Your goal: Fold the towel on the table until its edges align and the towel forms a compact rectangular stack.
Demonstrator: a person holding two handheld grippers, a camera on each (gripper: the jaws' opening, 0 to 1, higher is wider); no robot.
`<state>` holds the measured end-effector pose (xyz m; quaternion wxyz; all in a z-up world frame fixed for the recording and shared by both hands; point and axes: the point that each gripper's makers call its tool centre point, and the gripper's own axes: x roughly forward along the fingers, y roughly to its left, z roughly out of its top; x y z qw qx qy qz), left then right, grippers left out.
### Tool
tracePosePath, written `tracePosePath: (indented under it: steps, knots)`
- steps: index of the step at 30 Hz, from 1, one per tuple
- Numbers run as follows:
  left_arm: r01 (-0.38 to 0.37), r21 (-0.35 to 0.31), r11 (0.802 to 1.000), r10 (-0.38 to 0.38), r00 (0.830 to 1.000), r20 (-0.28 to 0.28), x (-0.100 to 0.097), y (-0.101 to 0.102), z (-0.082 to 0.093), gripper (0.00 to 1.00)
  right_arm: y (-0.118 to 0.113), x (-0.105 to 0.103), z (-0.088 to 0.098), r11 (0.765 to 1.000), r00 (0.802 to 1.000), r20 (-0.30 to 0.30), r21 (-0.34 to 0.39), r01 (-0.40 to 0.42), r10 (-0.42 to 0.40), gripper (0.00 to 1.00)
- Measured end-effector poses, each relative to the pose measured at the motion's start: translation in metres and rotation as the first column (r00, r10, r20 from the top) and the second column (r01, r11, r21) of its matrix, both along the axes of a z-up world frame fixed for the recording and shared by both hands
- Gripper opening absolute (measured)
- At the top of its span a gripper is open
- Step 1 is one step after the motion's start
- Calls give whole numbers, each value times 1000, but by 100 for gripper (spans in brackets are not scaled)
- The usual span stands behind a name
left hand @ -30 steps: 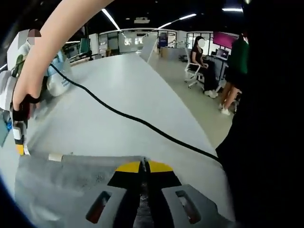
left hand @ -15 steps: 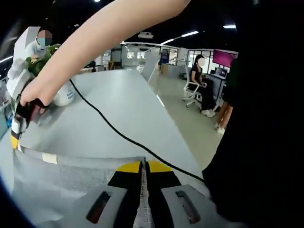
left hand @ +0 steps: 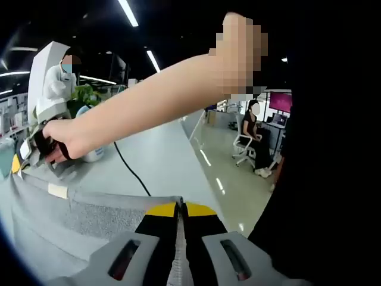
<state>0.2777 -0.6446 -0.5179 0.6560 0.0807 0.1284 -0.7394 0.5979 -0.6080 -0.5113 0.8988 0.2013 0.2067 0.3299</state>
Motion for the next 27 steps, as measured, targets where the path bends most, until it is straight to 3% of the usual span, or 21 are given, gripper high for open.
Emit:
tracePosePath:
  steps: [3, 7, 9, 12, 14, 16, 18, 21, 23, 24, 27]
  knots:
    - [-22, -29, 999, 21, 1000, -22, -4, 1, 11, 3, -2, -4, 10, 998, 999, 15, 51, 30, -31, 2]
    - [-25, -87, 996, 31, 997, 71, -8, 4, 29, 3, -10, -9, 19, 980, 994, -22, 167, 112, -110, 2]
    - [-36, -106, 994, 42, 998, 54, -8, 8, 38, 3, -11, -9, 21, 968, 991, -50, 210, 136, -128, 2]
    - [-72, -155, 985, 75, 997, 12, -5, 17, 56, 3, -10, -9, 24, 969, 988, -57, 198, 150, -142, 2]
    - [-91, -166, 982, 95, 995, 16, -4, 26, 63, 3, -8, -8, 26, 969, 986, -74, 187, 162, -151, 2]
    - [-111, -172, 979, 116, 993, 21, -3, 33, 69, 3, -4, -8, 36, 961, 985, -90, 221, 163, -147, 2]
    - [-134, -209, 969, 143, 989, 28, -2, 38, 77, 3, 3, -8, 47, 964, 990, -77, 230, 134, -120, 2]
    - [-191, -236, 953, 195, 981, -8, -2, 46, 81, 3, 13, -10, 56, 969, 993, -65, 220, 112, -100, 2]
    - [-190, -233, 954, 195, 981, -2, -7, 55, 82, 3, 18, -11, 60, 970, 993, -58, 217, 109, -98, 2]
    - [-184, -226, 957, 195, 980, 29, -7, 62, 84, 3, 20, -12, 62, 970, 994, -57, 218, 107, -97, 2]
    - [-192, -245, 950, 199, 980, 3, -8, 76, 92, 3, 28, -14, 70, 962, 993, -47, 249, 115, -107, 2]
